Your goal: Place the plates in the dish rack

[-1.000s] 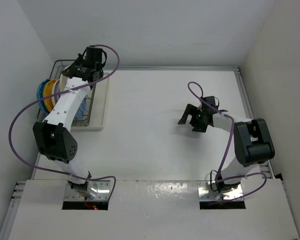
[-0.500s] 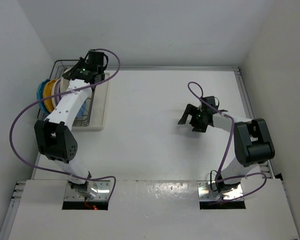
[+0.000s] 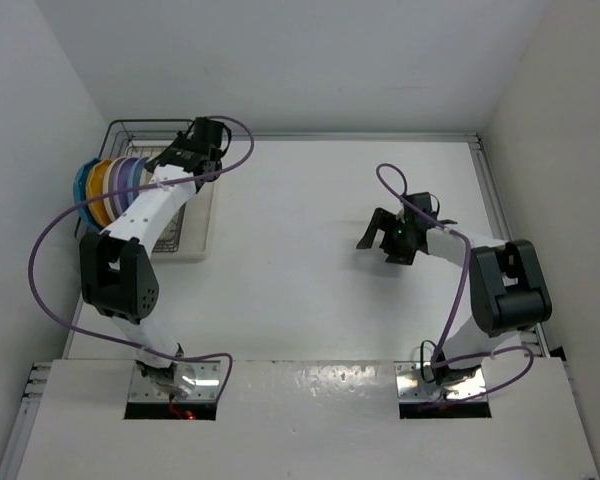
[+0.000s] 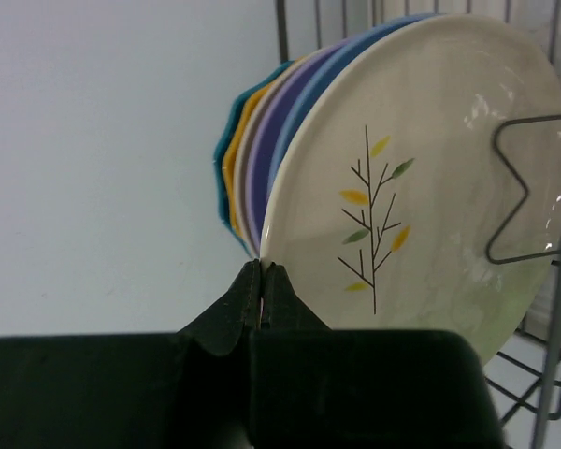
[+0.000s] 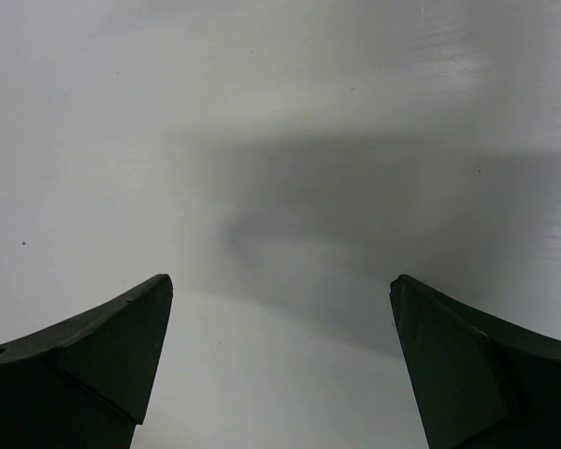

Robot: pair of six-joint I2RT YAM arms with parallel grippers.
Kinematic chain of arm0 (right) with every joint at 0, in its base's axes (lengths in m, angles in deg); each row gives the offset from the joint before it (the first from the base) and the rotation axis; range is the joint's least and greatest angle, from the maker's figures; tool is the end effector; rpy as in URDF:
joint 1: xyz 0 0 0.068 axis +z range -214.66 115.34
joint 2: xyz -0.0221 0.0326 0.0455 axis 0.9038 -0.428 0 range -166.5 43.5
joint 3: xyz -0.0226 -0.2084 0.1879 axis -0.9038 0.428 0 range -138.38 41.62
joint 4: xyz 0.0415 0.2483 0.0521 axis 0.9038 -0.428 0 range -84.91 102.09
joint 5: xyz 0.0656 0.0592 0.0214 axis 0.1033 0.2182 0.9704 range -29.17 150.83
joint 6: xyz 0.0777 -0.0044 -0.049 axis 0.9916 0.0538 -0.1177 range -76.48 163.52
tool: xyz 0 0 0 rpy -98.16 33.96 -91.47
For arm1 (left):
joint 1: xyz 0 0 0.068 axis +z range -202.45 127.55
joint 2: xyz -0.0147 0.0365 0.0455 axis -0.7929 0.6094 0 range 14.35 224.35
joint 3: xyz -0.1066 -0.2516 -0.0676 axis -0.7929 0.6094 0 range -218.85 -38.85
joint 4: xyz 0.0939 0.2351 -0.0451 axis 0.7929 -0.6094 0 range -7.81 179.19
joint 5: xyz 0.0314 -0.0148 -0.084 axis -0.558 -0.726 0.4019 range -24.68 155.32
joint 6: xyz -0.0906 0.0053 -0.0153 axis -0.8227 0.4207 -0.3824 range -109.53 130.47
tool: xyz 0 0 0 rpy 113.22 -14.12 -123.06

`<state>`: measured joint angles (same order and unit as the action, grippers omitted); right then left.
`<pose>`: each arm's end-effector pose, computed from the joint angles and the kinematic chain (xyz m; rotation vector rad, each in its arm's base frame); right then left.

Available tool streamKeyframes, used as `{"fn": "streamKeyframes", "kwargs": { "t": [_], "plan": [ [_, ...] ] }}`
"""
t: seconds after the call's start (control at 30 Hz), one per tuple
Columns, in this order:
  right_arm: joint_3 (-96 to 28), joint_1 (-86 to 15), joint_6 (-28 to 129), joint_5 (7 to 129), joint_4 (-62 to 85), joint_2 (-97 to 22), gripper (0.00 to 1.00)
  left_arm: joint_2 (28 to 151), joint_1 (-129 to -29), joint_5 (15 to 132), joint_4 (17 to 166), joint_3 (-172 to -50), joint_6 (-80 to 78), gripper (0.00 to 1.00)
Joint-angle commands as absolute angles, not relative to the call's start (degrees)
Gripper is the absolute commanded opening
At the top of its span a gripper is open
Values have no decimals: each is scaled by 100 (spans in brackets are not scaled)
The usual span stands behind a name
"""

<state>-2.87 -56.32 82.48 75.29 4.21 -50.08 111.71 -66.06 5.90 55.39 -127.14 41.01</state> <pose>0.3173 0.0673 0.1145 0.6025 2.5771 0.6220 0.3927 -0.0219 0.3266 0.3104 2.1816 1.3442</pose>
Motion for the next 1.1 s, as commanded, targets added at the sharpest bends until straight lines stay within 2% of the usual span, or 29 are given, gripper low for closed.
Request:
{"fn": "streamKeyframes", "kwargs": {
  "t": [0.0,0.03,0.1,0.17,0.27,0.43,0.47,0.63,0.73,0.77,0.83,1.07],
  "plan": [
    [-276,-5657,8114,7402,453,-4616,100,11277,-6660,651,5458,-12745,3616,0],
    [-294,-5649,8087,7375,392,-4606,100,11278,-6660,922,5317,-12832,3483,0],
    [-294,-5657,8034,7322,348,-4492,100,11349,-6660,1169,4948,-12946,3158,8],
    [-294,-5657,7999,7278,243,-4439,100,11401,-6660,1311,4876,-12999,3095,19],
    [-267,-5657,7947,7252,242,-4316,100,11401,-6599,1311,4814,-13052,3042,45],
    [-294,-5701,7920,7234,181,-4114,100,11200,-6318,1311,4709,-13350,3042,70],
    [-294,-5710,7911,7243,146,-4062,100,11121,-6248,1311,4709,-13447,3042,72],
    [-320,-6026,7788,7304,23,-3614,100,10131,-5967,1950,4709,-13615,2911,78],
    [-311,-6350,7674,7532,-21,-3341,100,9470,-5695,3083,4709,-13229,2744,79],
    [-294,-6430,7674,7594,-13,-3297,100,9041,-5641,3513,4761,-12828,2743,79],
    [-224,-6834,7665,7849,13,-3103,100,8643,-5571,3806,4762,-12343,2673,79],
    [-4,-7327,7779,8385,137,-2822,100,6965,-5167,4870,5016,-9698,2251,79]
  ]
}}
